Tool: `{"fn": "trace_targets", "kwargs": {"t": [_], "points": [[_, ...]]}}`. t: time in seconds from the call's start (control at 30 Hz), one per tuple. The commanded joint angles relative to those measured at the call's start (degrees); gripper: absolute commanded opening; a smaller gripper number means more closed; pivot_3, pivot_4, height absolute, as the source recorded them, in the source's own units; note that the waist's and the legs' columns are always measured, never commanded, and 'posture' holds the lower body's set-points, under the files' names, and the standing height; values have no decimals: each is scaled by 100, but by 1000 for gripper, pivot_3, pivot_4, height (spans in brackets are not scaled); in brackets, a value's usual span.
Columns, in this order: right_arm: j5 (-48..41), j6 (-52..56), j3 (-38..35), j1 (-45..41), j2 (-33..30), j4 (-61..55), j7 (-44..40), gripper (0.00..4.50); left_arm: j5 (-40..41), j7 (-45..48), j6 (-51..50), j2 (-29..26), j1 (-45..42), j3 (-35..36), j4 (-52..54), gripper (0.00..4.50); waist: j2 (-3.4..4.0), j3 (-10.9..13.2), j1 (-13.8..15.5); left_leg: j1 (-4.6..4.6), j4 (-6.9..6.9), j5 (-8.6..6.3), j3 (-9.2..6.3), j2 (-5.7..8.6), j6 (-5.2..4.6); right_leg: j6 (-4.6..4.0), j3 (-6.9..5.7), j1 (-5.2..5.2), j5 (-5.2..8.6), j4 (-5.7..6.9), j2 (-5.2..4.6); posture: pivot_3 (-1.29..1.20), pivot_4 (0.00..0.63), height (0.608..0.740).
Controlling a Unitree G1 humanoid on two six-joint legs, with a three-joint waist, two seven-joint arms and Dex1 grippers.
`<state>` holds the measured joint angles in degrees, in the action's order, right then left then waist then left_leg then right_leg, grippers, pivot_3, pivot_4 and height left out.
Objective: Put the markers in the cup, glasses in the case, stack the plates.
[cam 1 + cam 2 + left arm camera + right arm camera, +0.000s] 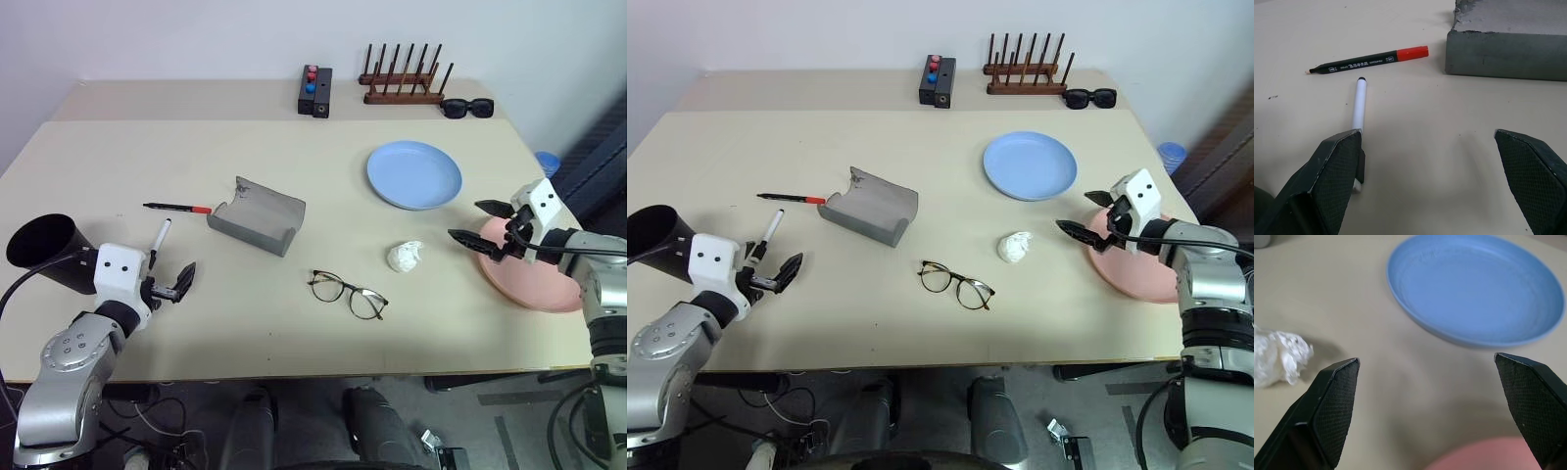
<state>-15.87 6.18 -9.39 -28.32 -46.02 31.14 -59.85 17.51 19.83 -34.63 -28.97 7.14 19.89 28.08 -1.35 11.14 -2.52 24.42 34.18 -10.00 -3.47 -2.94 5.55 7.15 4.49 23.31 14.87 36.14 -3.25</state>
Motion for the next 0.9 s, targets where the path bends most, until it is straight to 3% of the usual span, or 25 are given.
{"fn": "trace_targets", "kwargs": {"t": [0.03, 0.5, 0.77, 0.9], "points": [[4, -299, -123, -165, -34, 133, -46, 4500, -17, 12, 114, -33, -54, 41, 83, 4457, 0, 0, 0, 0, 0, 0, 0, 0, 0, 0, 0, 0, 0, 0, 0, 0, 150, 740], [27, -630, -11, -280, 331, 206, -29, 4500, -130, -142, -6, 0, -384, -113, -139, 4457, 1, 0, -1, -2, 1, 0, 0, 0, 0, 2, 0, -3, -1, 2, 1, 0, 150, 740], [-144, 33, 176, 109, 718, -1603, 198, 4500, -163, -574, -624, 129, -965, -295, -203, 4457, 1, -1, 9, -2, 1, 0, -2, 0, 0, 15, -1, -3, -8, 5, 1, 0, 150, 740], [-314, 630, 500, 233, 978, -2746, 329, 4500, -427, -1224, -1514, 179, -1533, -313, -284, 4457, 1, -1, 8, -2, 3, 0, -3, 0, 0, 20, -2, -3, -10, 7, 2, 0, 150, 740]]}}
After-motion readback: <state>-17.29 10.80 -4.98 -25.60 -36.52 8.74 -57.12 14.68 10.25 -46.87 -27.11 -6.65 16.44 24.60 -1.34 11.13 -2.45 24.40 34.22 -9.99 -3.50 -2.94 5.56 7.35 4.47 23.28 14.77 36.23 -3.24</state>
